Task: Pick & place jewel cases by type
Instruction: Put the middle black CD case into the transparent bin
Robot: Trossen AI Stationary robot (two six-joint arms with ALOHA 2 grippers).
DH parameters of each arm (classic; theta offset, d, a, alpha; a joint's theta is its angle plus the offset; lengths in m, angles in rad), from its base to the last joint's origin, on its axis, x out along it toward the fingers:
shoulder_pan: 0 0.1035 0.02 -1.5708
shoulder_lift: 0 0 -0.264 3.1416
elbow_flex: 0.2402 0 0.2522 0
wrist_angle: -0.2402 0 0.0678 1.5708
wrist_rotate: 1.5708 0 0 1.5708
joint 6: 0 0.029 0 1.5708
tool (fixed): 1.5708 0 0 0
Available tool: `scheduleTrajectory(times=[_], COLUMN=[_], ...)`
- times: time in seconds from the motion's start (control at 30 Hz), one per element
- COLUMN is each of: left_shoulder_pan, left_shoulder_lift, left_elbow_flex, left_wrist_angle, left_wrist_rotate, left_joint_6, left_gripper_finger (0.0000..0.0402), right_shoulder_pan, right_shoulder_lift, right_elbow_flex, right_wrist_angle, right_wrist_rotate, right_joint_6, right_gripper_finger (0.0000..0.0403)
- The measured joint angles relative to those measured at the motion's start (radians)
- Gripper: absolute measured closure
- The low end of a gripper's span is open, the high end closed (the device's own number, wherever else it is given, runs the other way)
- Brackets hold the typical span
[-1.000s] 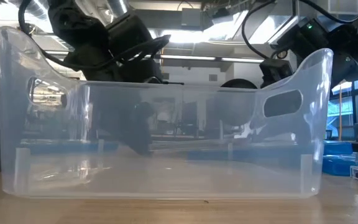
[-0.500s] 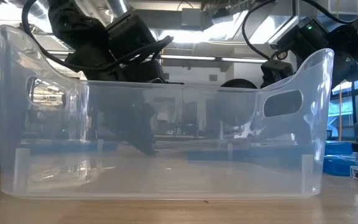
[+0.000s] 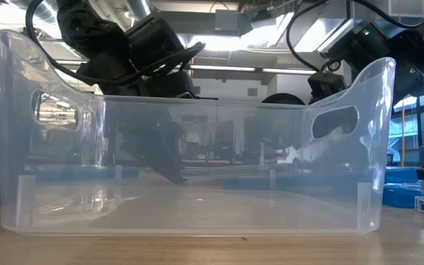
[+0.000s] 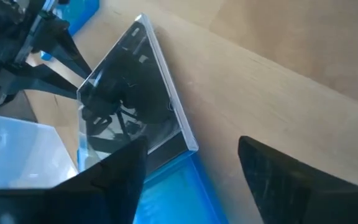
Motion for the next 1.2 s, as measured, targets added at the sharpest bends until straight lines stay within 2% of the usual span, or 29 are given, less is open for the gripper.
scheduleTrajectory(times=[0.17,0.43,0.77,1.2], left_shoulder_pan=[0.0,0.003,0.04,0.071], left_shoulder_lift=[0.001,0.003,0.002,0.001], left_elbow_flex=[-0.001,-0.002,-0.002,-0.002], left_wrist_angle=[0.01,0.043,0.043,0.178], left_wrist_rotate=[-0.002,-0.014,-0.052,-0.047], left_joint_6=[0.014,0.029,-0.049,-0.08], left_gripper_finger=[0.0279,0.0279,0.0279,0.0279], right_shoulder_pan=[-0.005,-0.028,-0.049,-0.085], right_shoulder_lift=[0.0,0.049,0.151,0.152], right_elbow_flex=[0.0,0.001,0.001,0.0], right_wrist_angle=[0.0,0.01,0.176,0.195], right_wrist_rotate=[-0.012,-0.047,-0.137,-0.138], right_joint_6=[0.073,0.075,0.059,0.0], right_gripper_finger=[0.0125,0.0124,0.0124,0.017])
